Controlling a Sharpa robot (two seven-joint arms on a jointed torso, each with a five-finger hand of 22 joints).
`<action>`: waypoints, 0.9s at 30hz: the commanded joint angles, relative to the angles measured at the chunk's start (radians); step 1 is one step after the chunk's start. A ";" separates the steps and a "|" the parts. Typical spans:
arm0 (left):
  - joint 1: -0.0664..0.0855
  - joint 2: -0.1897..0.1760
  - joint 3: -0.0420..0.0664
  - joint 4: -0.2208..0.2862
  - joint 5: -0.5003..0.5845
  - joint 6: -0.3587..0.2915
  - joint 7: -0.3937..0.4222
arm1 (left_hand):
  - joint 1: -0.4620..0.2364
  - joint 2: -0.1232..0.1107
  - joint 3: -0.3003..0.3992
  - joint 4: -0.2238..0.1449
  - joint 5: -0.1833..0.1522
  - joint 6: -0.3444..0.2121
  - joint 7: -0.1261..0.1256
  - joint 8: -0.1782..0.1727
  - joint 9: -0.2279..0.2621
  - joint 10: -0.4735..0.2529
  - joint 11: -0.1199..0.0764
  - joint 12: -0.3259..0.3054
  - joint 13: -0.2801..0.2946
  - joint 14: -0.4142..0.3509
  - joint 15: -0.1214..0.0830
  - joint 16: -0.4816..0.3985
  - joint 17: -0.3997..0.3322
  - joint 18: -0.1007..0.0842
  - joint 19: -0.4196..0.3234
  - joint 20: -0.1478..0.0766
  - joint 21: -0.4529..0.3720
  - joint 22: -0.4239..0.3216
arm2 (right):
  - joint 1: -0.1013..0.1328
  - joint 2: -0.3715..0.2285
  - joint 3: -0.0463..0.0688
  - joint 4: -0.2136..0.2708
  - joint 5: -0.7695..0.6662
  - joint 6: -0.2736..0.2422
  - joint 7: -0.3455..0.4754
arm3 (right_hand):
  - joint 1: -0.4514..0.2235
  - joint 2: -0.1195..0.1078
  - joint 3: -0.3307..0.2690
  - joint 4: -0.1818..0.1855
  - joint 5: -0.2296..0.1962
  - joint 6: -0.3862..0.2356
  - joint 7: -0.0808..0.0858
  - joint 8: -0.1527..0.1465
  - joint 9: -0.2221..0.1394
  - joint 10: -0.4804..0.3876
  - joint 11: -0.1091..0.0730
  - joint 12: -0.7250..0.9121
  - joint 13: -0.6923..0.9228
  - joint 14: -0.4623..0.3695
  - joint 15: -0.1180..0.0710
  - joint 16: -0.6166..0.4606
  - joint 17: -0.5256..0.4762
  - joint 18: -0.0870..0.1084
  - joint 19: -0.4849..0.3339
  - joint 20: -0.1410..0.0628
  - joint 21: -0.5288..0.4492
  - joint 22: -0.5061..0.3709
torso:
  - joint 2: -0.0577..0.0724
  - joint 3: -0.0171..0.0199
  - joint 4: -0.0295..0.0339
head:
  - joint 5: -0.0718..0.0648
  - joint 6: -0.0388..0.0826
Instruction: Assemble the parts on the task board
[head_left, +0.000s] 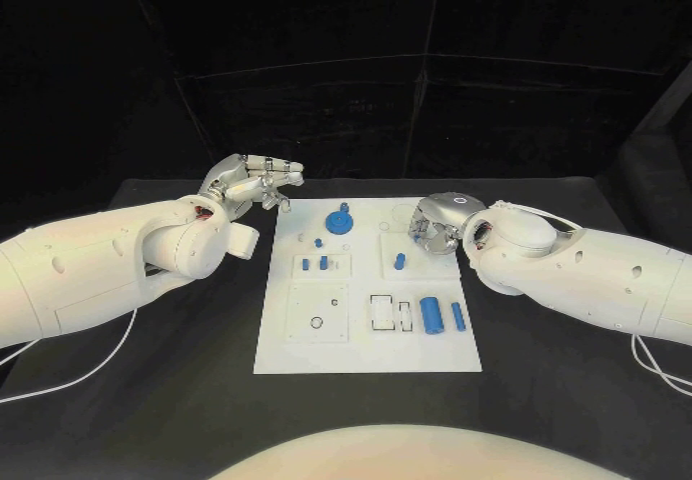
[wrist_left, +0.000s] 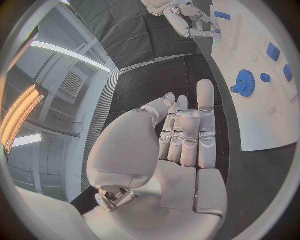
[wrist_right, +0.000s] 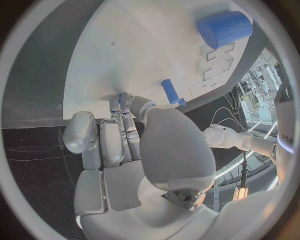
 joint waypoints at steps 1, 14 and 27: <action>0.001 0.000 0.001 0.000 0.003 0.013 0.002 | 0.007 0.001 -0.001 -0.008 0.002 -0.002 0.007 -0.006 -0.002 -0.006 0.000 0.003 0.001 -0.007 0.001 -0.004 -0.001 0.013 -0.007 0.002 -0.005 -0.001 | 0.000 -0.001 -0.001 0.006 -0.016 -0.053 -0.004 | 0.005 0.004 0.001 -0.007 0.003 0.010 0.000 0.003 0.000 0.008 -0.002 0.003 0.002 0.035 -0.005 0.002 0.003 -0.019 0.007 -0.001 0.007 0.003 | -0.001 0.0004 0.0002 | 0.002 0.000; 0.001 -0.001 0.001 -0.002 0.003 0.016 0.001 | 0.003 0.001 -0.003 -0.006 0.002 -0.002 0.008 -0.006 -0.002 -0.007 0.002 0.004 0.002 -0.007 0.002 -0.004 -0.001 0.012 -0.008 0.003 -0.006 -0.001 | 0.000 -0.013 -0.001 0.018 -0.018 -0.116 -0.008 | -0.019 0.003 -0.020 0.006 -0.049 0.016 -0.003 0.001 0.000 0.011 -0.005 -0.001 0.003 0.036 -0.007 0.003 0.002 -0.021 0.010 -0.004 0.010 0.009 | 0.000 0.0005 -0.0007 | 0.002 0.000; 0.001 -0.003 0.001 -0.008 0.003 0.020 -0.001 | 0.003 0.001 -0.003 -0.006 0.002 -0.002 0.008 -0.006 -0.002 -0.007 0.002 0.004 0.002 -0.007 0.002 -0.004 -0.001 0.012 -0.008 0.003 -0.006 -0.001 | 0.000 -0.074 0.001 0.108 -0.009 -0.148 -0.014 | -0.019 0.003 -0.021 0.006 -0.052 0.016 -0.004 0.001 -0.001 0.011 -0.005 -0.002 0.003 0.036 -0.007 0.004 0.003 -0.021 0.011 -0.004 0.011 0.010 | -0.001 0.0000 -0.0003 | 0.002 0.000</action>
